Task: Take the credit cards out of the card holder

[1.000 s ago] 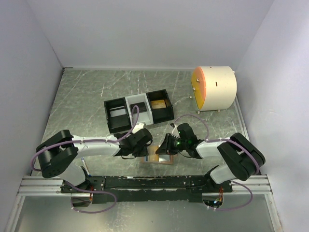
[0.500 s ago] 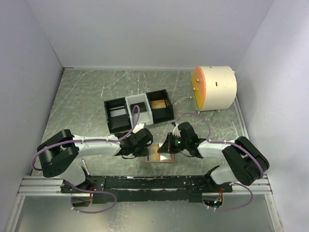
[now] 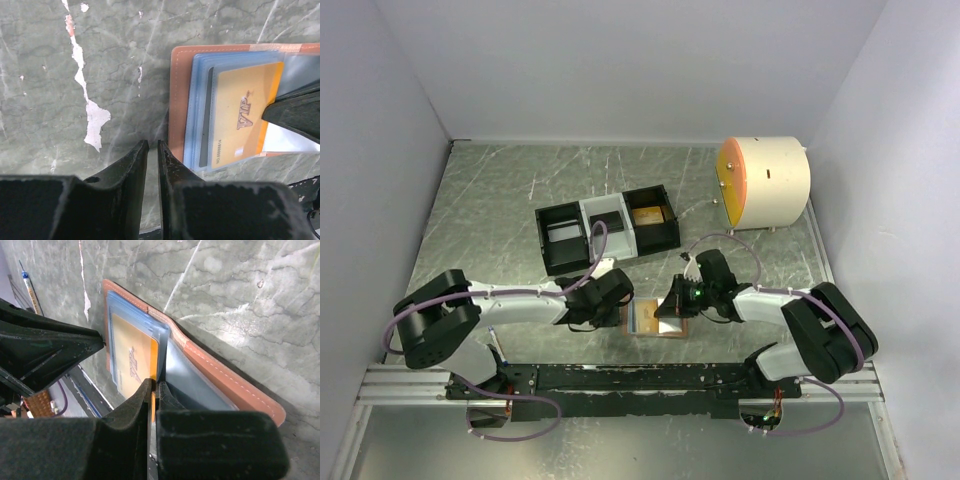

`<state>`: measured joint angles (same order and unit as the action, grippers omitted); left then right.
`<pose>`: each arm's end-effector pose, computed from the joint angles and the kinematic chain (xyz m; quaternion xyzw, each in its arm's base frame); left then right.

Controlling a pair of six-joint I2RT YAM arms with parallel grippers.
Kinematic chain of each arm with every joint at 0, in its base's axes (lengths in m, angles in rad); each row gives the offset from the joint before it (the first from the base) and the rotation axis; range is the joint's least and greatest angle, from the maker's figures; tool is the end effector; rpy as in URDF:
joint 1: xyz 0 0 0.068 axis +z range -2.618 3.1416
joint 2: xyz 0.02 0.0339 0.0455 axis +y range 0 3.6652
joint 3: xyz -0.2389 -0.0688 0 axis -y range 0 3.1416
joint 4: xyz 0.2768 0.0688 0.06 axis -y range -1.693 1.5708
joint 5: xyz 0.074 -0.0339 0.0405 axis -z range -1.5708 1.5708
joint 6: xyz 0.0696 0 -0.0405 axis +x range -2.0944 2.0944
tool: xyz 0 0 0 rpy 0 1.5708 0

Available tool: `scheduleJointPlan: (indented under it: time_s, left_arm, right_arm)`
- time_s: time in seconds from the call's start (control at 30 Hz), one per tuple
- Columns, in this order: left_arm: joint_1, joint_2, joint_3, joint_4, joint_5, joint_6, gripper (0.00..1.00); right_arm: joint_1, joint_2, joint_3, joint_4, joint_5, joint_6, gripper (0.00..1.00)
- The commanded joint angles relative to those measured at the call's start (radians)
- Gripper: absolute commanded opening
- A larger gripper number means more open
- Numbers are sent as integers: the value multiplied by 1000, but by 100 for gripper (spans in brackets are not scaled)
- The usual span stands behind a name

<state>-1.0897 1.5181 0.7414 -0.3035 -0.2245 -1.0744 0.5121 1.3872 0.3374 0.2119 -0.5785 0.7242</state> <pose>0.1589 -0.2709 0.0757 -0.0198 0.9641 -0.1620 0.2092 0.2034 0.1580 0.0399 -0.0069 0.9006 0.4160 0.1255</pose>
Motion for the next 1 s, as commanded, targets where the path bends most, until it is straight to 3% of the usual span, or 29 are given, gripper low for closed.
scheduleJointPlan:
  time_s: [0.0, 0.1, 0.23, 0.3, 0.4, 0.57, 0.7, 0.97]
  left_arm:
    - [-5, -26, -16, -59, -39, 2, 27]
    - [-6, -68, -4, -14, -28, 28, 31]
    - [-6, -106, 13, 177, 56, 121, 50]
    - [-6, -76, 40, 259, 110, 159, 54]
    - [-6, 21, 97, 272, 141, 178, 52]
    - [-11, 146, 152, 175, 121, 145, 40]
    - [-19, 161, 140, 81, 64, 111, 33]
    - [-21, 154, 90, 77, 47, 102, 31]
  right_arm:
    - [-14, -2, 35, -108, -8, -83, 0]
    - [-14, -25, 19, -93, 7, -62, 0]
    - [-15, -1, -6, -20, -24, -18, 0]
    - [-14, 20, -16, 14, -29, -4, 0]
    - [-14, 29, -22, 31, -23, 9, 0]
    - [-14, -1, -11, -11, 18, 6, 0]
    - [-39, -40, 3, -69, 56, -17, 0]
    - [-91, -53, -7, -97, 16, -38, 0]
